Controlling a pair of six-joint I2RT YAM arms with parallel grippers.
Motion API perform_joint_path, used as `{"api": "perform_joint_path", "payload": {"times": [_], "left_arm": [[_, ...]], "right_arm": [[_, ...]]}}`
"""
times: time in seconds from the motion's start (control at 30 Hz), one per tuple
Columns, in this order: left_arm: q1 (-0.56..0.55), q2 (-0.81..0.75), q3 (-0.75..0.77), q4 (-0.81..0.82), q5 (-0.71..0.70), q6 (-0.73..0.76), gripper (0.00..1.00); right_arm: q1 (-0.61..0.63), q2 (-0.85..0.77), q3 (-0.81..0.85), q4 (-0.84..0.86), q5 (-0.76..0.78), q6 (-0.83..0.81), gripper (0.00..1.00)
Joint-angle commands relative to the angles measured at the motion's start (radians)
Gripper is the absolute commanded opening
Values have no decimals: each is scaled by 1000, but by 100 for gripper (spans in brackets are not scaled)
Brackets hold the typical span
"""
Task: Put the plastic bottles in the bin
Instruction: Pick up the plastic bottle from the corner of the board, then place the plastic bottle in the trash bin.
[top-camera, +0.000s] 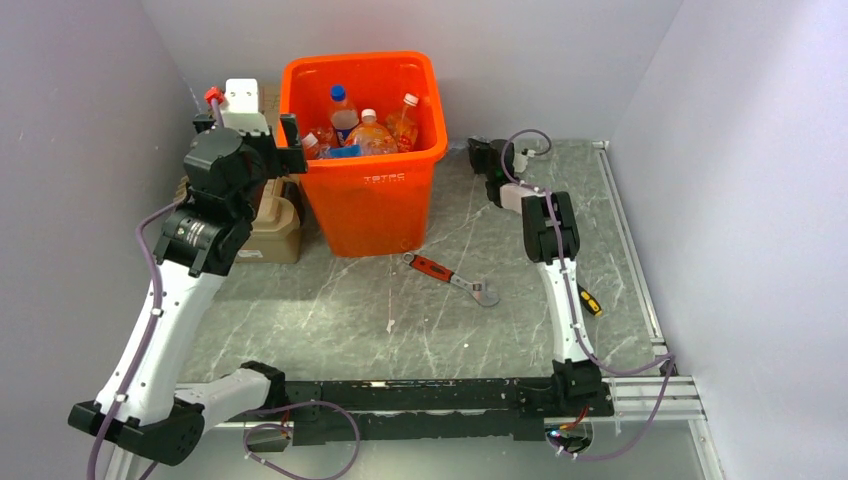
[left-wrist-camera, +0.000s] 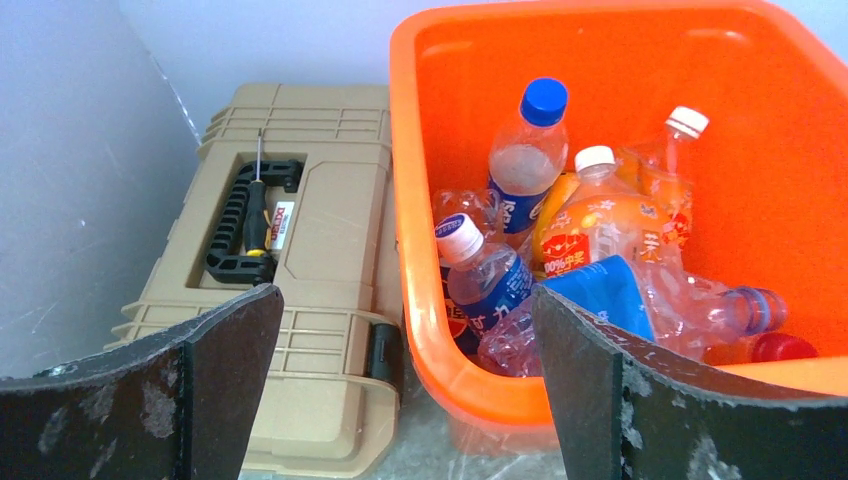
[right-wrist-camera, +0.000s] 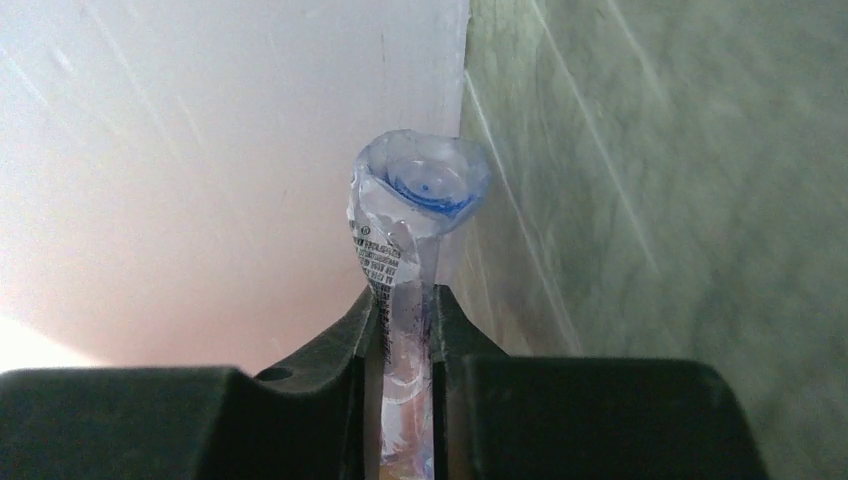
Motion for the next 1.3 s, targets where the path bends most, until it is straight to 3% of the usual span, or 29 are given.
{"api": "perform_joint_path", "payload": {"times": [0.0,0.13,0.37,0.47,0.57,0.7,0.87,1.03,1.13,1.27], "left_arm": [[-3,-46,-2,40,38,-25,99],[-3,-88,-4,64,45,-56,99],[-3,-183,-41,212,170,-142,99],[-3,-184,-35,229,249,-180,100],[-3,-164,-29,249,342,-217,99],[-3,-143,-59,330,481,-256,100],[-3,-126,-82,430,648,-236,99],[-3,-103,-40,407,899,-159,100],[-3,-82,-43,473,1132,-217,99],[-3,-8,-2,527,1287,-318,99]], "right_arm": [[4,-132,-178,50,52,-59,10],[-11,-338,-365,171,72,-101,1],[-56,-859,-624,193,99,-336,0],[-58,-1066,-688,162,102,-492,0],[-54,-1250,-746,149,64,-549,0],[-53,-1442,-717,60,-48,-664,0],[-51,-1545,-572,-102,-287,-767,0],[-51,-1619,-512,-179,-532,-805,0],[-51,-1616,-456,-244,-701,-793,0],[-48,-1641,-421,-351,-851,-810,0]]}}
